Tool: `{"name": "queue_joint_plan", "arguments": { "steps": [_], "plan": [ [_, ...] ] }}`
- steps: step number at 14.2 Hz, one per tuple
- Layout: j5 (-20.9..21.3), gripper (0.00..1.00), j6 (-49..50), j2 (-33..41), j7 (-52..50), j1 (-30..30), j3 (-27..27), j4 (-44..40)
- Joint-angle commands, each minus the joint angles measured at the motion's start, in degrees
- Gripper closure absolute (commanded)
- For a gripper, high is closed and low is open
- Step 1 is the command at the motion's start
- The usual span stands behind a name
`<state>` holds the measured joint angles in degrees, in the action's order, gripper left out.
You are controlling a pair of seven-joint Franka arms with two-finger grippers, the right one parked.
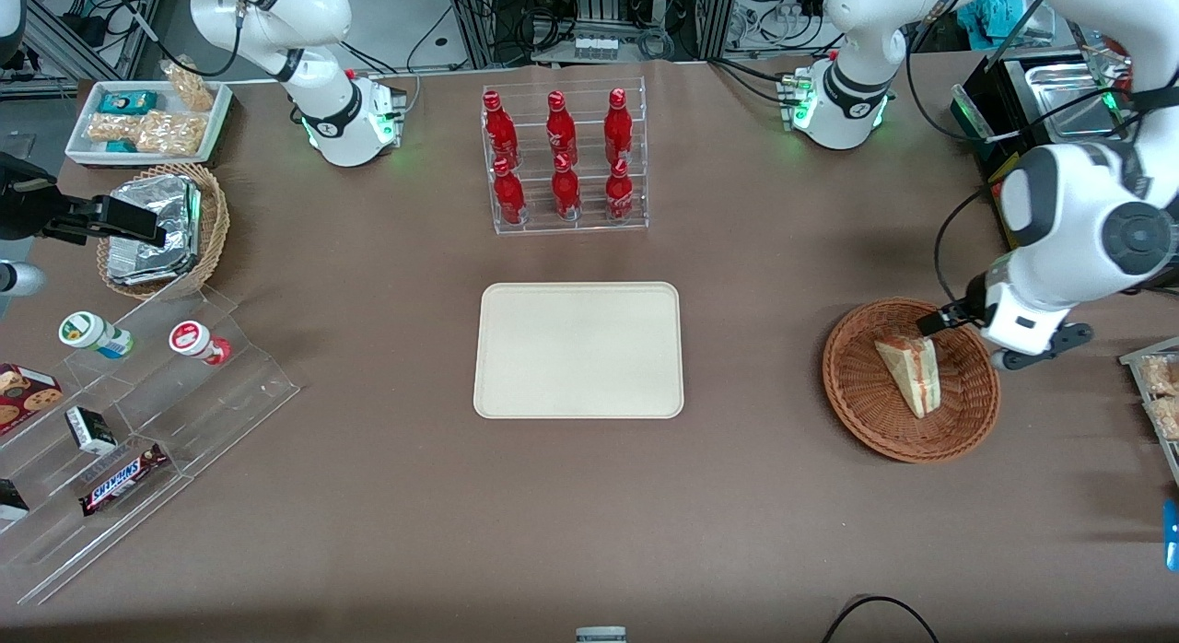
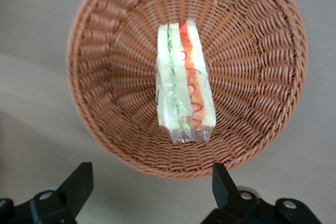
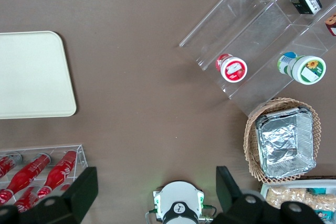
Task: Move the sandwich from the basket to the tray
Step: 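Move the left gripper over the sandwich in the wicker basket, then lower the left gripper and close it on the wrapped sandwich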
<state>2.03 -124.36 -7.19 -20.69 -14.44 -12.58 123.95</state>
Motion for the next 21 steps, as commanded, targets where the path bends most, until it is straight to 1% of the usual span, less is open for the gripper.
{"name": "queue_joint_plan", "arguments": {
  "steps": [1,5,10,17,18,19,20,21],
  "plan": [
    [-2.29,0.00,-3.16,1.04,-1.02,-0.59,-0.43,2.09],
    [-2.29,0.00,-4.75,-0.54,-4.09,-0.41,-0.43,2.26],
    [-2.38,0.00,-13.17,-6.25,-6.37,-0.50,-0.43,2.18],
    [-2.29,0.00,-16.44,-9.77,-7.61,-0.24,-0.43,2.00],
    [-2.29,0.18,-16.62,-10.04,-7.61,-0.24,-0.43,2.09],
    [-2.12,0.38,-16.62,-10.12,-7.44,-0.32,-0.43,2.17],
    [-2.03,0.54,-16.62,-10.13,-7.17,-0.32,-0.43,2.17],
    [-1.94,0.64,-16.62,-10.13,-7.08,-0.32,-0.43,2.26]
  ]
}}
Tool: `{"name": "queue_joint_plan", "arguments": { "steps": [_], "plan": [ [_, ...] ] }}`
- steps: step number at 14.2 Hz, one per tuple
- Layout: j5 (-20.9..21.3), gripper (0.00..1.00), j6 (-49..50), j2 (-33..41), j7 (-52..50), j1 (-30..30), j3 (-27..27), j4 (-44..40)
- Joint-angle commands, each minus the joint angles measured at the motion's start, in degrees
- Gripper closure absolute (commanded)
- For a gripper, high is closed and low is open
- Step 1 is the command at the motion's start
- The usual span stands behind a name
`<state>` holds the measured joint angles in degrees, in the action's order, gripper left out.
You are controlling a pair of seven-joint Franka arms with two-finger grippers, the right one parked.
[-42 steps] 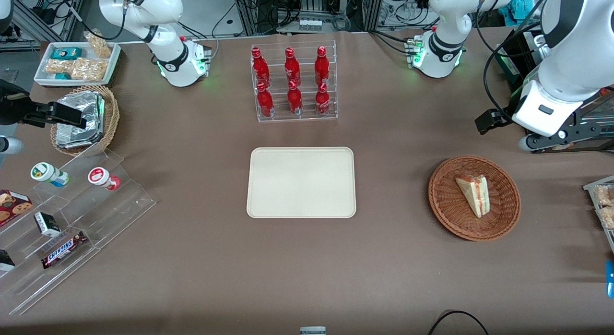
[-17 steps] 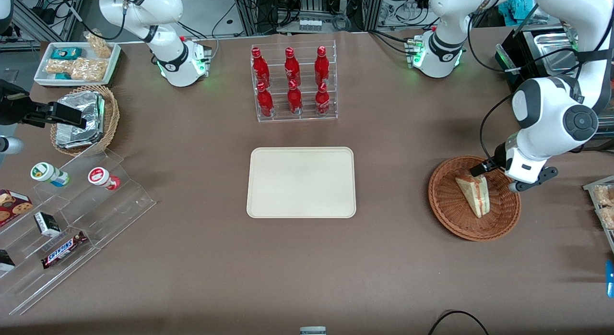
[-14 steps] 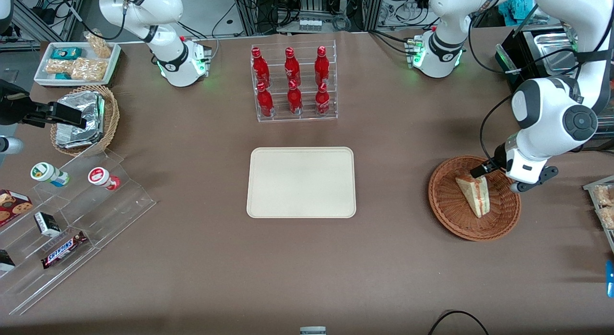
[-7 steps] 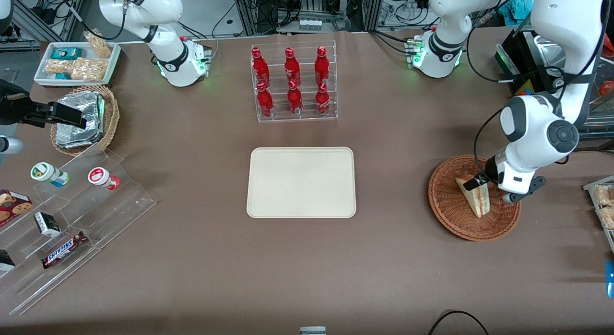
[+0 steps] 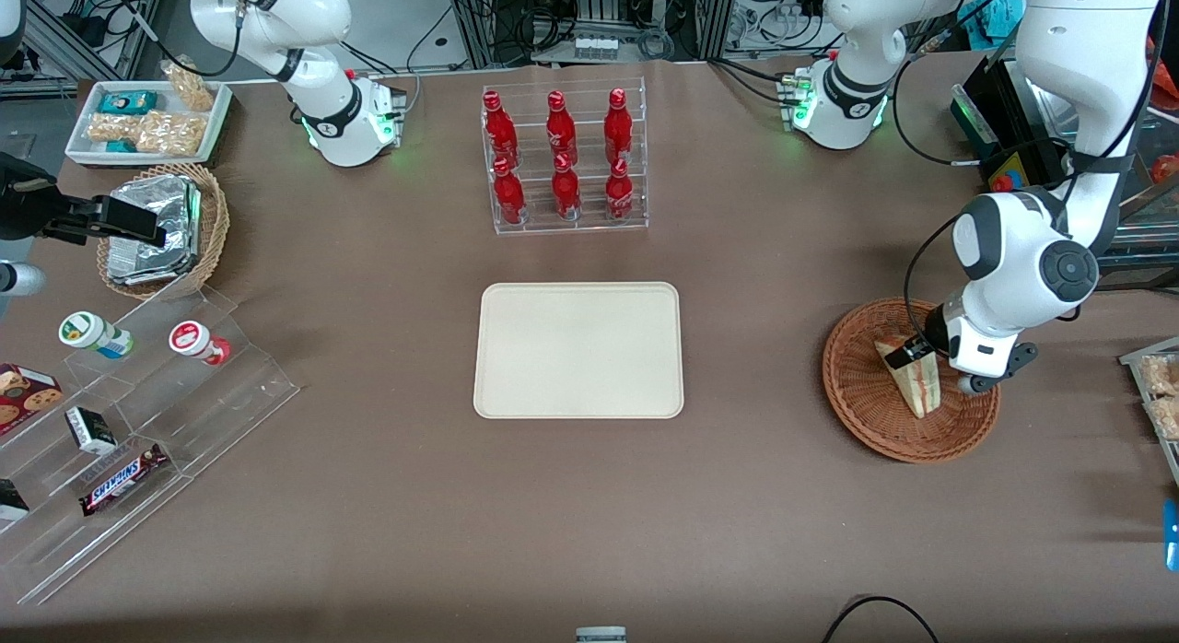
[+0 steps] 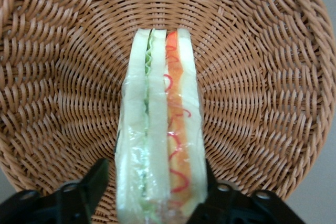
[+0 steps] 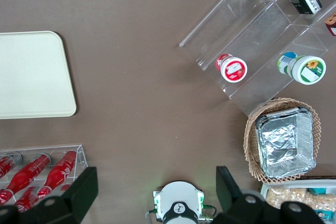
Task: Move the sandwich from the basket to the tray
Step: 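Lower the left gripper and close it on the wrapped sandwich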
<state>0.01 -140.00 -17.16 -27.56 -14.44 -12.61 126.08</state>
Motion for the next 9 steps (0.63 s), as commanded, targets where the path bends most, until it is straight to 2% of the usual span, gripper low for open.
{"name": "queue_joint_plan", "arguments": {
  "steps": [1,5,9],
  "plan": [
    [0.08,0.70,-0.89,-0.07,-0.12,-0.33,-0.40,0.14],
    [0.08,0.75,0.51,1.94,-0.03,-0.24,-0.49,-0.30],
    [0.34,0.77,9.03,4.85,0.14,2.56,-1.89,-2.68]
  ]
}}
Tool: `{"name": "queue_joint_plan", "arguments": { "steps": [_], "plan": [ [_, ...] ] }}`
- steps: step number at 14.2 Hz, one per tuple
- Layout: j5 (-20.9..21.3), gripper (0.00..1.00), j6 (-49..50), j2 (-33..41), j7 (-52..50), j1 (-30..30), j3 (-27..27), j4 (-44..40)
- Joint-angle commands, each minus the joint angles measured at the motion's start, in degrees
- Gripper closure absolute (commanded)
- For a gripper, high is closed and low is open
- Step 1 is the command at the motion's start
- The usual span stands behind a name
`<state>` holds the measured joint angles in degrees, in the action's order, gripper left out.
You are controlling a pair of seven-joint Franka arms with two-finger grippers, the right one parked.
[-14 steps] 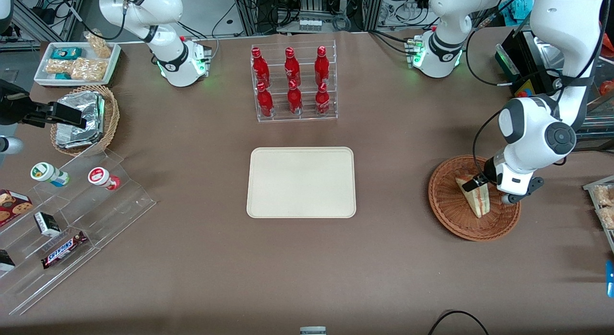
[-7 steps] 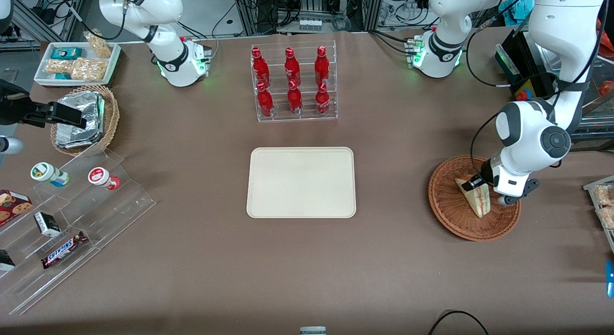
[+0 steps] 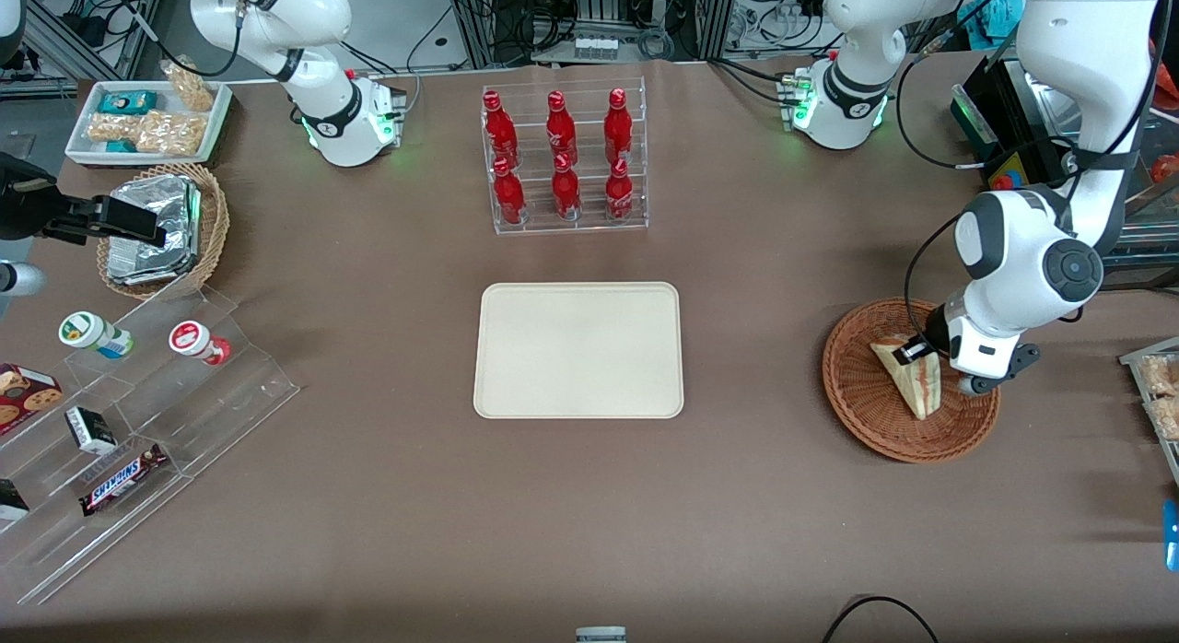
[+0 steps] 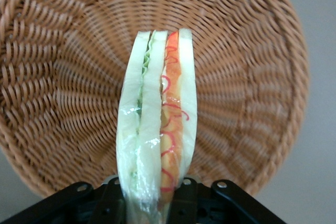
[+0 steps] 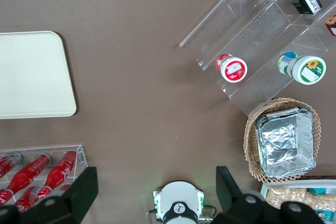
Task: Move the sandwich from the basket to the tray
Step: 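Lift the sandwich and carry it with the left gripper over the tray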
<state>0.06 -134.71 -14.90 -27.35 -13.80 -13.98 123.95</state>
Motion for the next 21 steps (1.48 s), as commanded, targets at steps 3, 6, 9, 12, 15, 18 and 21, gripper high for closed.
{"name": "queue_joint_plan", "arguments": {
  "steps": [3,6,9,12,15,18,21],
  "plan": [
    [0.21,0.86,4.98,3.65,-1.30,9.47,-0.52,-0.72],
    [0.30,0.86,9.10,3.30,-4.80,17.29,-0.70,-3.26],
    [-0.05,0.85,10.08,1.29,-8.14,25.64,-0.88,-7.48],
    [-0.23,0.85,10.61,-7.13,-14.72,34.96,-0.88,-18.08],
    [-0.05,0.84,10.34,-17.86,-20.54,41.03,-0.88,-29.78],
    [-0.32,0.81,9.99,-19.38,-21.34,44.20,-0.88,-30.96],
    [-0.41,0.76,9.82,-23.49,-21.86,46.74,-1.40,-35.06]
  ]
}}
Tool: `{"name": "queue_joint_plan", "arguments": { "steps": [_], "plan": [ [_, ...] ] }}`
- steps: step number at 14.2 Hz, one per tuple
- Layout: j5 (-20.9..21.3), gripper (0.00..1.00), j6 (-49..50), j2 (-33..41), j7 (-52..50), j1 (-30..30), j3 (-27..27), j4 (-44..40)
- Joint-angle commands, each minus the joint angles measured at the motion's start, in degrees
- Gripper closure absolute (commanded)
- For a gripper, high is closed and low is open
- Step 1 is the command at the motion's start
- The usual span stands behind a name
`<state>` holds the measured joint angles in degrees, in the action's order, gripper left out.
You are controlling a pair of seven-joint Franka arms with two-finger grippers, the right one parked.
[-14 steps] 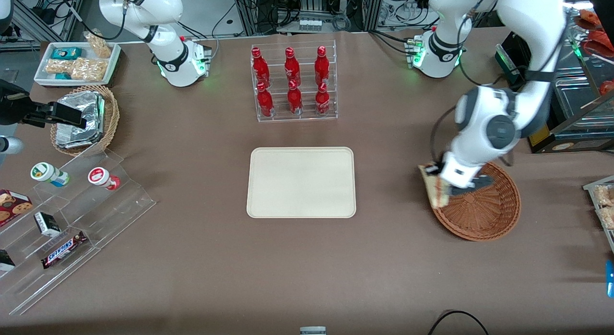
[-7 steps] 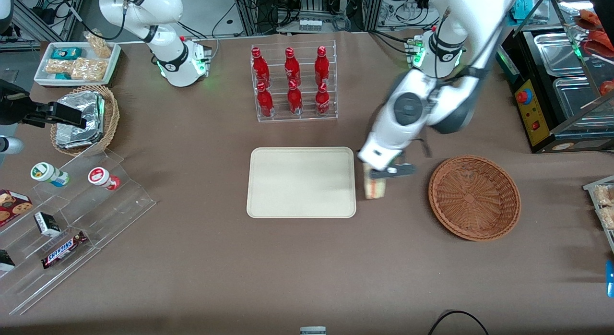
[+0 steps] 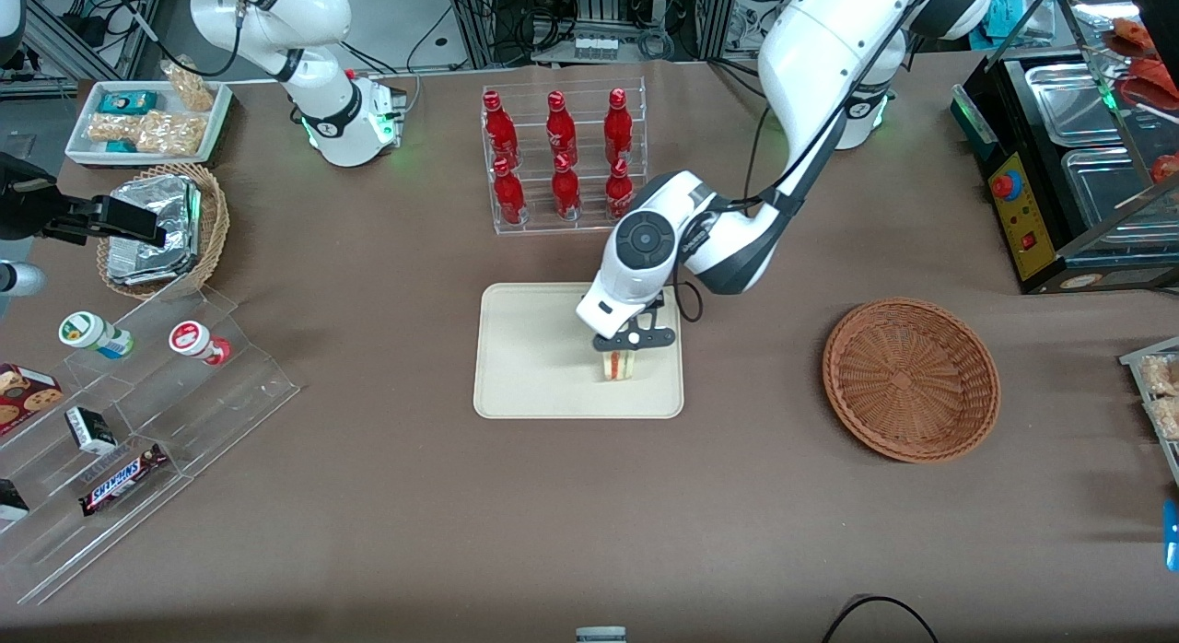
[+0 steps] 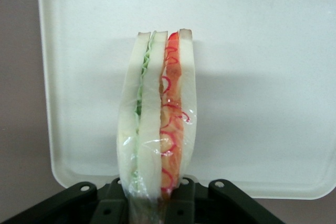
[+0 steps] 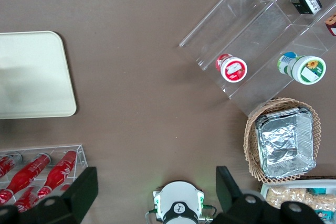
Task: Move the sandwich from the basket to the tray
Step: 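Lower the sandwich onto the cream tray and open the left gripper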
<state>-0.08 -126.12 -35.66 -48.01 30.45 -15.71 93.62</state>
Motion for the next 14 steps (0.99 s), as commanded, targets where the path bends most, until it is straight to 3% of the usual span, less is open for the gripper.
{"name": "queue_joint_plan", "arguments": {
  "steps": [1,4,8,9,10,11,14],
  "plan": [
    [-0.18,0.76,1.31,-4.23,-2.17,3.73,0.33,-5.80],
    [0.43,0.72,1.49,-8.28,-5.08,6.11,0.42,-10.29],
    [0.61,0.48,1.58,-8.99,-5.17,6.99,0.50,-10.21],
    [0.61,0.35,1.58,-8.99,-5.17,7.00,0.59,-10.21],
    [0.61,0.08,1.58,-8.99,-5.17,7.00,0.68,-10.21],
    [0.61,0.00,1.58,-8.99,-5.17,7.00,0.77,-10.21],
    [0.61,0.00,1.75,-8.12,-5.69,6.82,1.38,-10.47]
  ]
}}
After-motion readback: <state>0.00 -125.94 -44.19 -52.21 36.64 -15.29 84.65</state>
